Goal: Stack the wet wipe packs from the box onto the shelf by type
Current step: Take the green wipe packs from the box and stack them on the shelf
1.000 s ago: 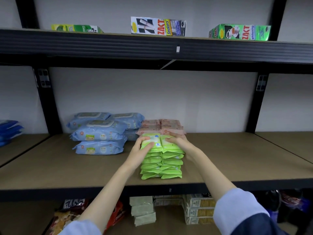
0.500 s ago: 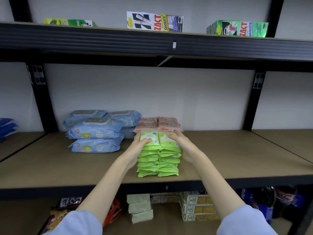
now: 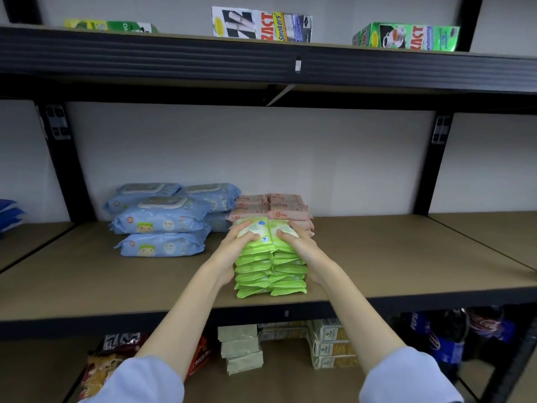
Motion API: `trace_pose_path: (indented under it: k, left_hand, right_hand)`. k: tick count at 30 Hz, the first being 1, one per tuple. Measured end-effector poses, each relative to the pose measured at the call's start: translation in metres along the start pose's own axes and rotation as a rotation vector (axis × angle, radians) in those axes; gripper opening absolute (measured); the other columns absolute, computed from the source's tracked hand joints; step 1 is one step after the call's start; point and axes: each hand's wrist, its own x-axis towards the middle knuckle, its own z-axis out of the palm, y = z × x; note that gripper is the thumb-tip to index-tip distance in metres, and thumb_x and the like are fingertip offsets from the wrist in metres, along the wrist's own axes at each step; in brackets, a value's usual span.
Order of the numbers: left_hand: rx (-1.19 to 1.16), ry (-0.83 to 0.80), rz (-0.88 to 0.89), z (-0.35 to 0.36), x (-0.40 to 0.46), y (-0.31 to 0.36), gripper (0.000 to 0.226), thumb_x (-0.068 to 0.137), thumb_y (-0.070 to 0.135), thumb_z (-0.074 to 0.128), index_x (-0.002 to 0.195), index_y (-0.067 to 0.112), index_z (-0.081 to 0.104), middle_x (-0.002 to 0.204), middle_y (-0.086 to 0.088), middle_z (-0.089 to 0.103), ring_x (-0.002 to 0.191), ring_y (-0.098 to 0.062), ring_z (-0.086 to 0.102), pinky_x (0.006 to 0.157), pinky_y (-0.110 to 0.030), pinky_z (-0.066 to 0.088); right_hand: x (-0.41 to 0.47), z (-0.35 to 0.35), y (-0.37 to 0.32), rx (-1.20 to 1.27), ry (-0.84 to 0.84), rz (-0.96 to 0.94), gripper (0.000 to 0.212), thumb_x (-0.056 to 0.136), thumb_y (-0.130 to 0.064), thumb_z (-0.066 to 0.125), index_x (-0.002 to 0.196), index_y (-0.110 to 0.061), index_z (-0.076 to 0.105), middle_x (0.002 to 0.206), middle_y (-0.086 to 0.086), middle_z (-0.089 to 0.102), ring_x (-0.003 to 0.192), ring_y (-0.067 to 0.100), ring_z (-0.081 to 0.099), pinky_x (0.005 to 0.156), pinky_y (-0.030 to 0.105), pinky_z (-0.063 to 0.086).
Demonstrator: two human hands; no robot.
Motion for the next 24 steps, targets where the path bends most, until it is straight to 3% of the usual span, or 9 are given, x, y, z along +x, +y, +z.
trace_pose_path:
  k: [4, 6, 11, 13, 16, 18, 20, 22, 24]
  left_hand:
    - [-0.018, 0.015, -0.004, 0.003, -0.005, 0.001, 0.039, 0.084, 0.016, 0.061, 0.115, 0.036, 0.052, 0.131, -0.005, 0.051, 0.112, -0.022, 0.056, 0.085, -0.036, 0.051]
    - [-0.007, 0.027, 0.004, 0.004, -0.006, -0.001, 0.039, 0.084, 0.018, 0.061, 0.115, 0.038, 0.053, 0.130, -0.003, 0.052, 0.112, -0.020, 0.057, 0.083, -0.033, 0.051]
    - [0.040, 0.094, 0.064, 0.009, -0.006, -0.004, 0.039, 0.086, 0.023, 0.058, 0.122, 0.036, 0.053, 0.129, 0.004, 0.051, 0.108, -0.013, 0.054, 0.080, -0.025, 0.048]
    - [0.049, 0.089, 0.084, 0.011, -0.007, -0.005, 0.040, 0.088, 0.021, 0.056, 0.126, 0.033, 0.052, 0.126, 0.005, 0.050, 0.104, -0.009, 0.052, 0.071, -0.019, 0.045]
    - [0.040, 0.083, 0.095, 0.017, -0.001, -0.006, 0.039, 0.089, 0.020, 0.055, 0.126, 0.033, 0.051, 0.122, 0.008, 0.052, 0.101, -0.007, 0.053, 0.071, -0.019, 0.045]
    - [0.034, 0.064, 0.093, 0.030, 0.008, -0.007, 0.038, 0.089, 0.020, 0.055, 0.124, 0.034, 0.052, 0.113, 0.011, 0.053, 0.093, -0.002, 0.054, 0.069, -0.019, 0.046]
    - [0.026, 0.048, 0.104, 0.054, 0.023, -0.011, 0.037, 0.088, 0.018, 0.055, 0.123, 0.033, 0.052, 0.113, 0.009, 0.054, 0.091, -0.001, 0.055, 0.065, -0.017, 0.048]
    - [0.039, 0.012, 0.139, 0.088, 0.039, -0.016, 0.037, 0.089, 0.016, 0.055, 0.122, 0.031, 0.051, 0.119, 0.007, 0.053, 0.095, -0.002, 0.056, 0.067, -0.012, 0.049]
    - [0.036, -0.054, 0.136, 0.126, 0.057, -0.020, 0.037, 0.089, 0.015, 0.054, 0.122, 0.032, 0.050, 0.120, 0.007, 0.053, 0.100, -0.005, 0.055, 0.080, -0.018, 0.050]
  right_hand:
    - [-0.007, 0.004, -0.003, -0.016, 0.029, -0.017, 0.063, 0.086, -0.036, 0.063, 0.141, -0.038, 0.034, 0.150, 0.002, 0.028, 0.130, 0.025, 0.041, 0.106, 0.045, 0.039]
    - [-0.012, 0.004, -0.004, -0.021, 0.025, -0.028, 0.061, 0.087, -0.034, 0.061, 0.141, -0.038, 0.033, 0.150, 0.002, 0.028, 0.131, 0.024, 0.040, 0.105, 0.037, 0.038]
    - [-0.016, 0.001, -0.005, -0.033, 0.023, -0.050, 0.059, 0.091, -0.031, 0.057, 0.143, -0.035, 0.031, 0.152, 0.002, 0.024, 0.135, 0.023, 0.033, 0.091, 0.028, 0.032]
    - [-0.013, -0.001, -0.003, -0.016, 0.017, -0.055, 0.059, 0.091, -0.031, 0.057, 0.143, -0.035, 0.031, 0.152, 0.002, 0.024, 0.135, 0.022, 0.033, 0.090, 0.027, 0.032]
    - [-0.007, -0.007, 0.001, -0.002, 0.023, -0.058, 0.059, 0.089, -0.033, 0.059, 0.142, -0.037, 0.032, 0.150, 0.000, 0.027, 0.133, 0.022, 0.037, 0.096, 0.028, 0.035]
    - [0.000, -0.020, 0.004, 0.023, 0.028, -0.048, 0.060, 0.087, -0.034, 0.062, 0.140, -0.039, 0.034, 0.148, -0.001, 0.033, 0.127, 0.022, 0.045, 0.103, 0.036, 0.041]
    - [0.007, -0.043, 0.006, 0.056, 0.056, -0.047, 0.059, 0.086, -0.033, 0.064, 0.138, -0.039, 0.037, 0.138, -0.003, 0.044, 0.117, 0.020, 0.053, 0.097, 0.036, 0.047]
    - [0.013, -0.077, 0.009, 0.071, 0.095, -0.051, 0.057, 0.086, -0.031, 0.063, 0.137, -0.038, 0.039, 0.126, -0.003, 0.051, 0.109, 0.018, 0.057, 0.087, 0.030, 0.048]
    - [0.021, -0.116, 0.013, 0.092, 0.135, -0.046, 0.058, 0.086, -0.030, 0.064, 0.137, -0.037, 0.039, 0.126, 0.000, 0.054, 0.106, 0.018, 0.060, 0.083, 0.031, 0.049]
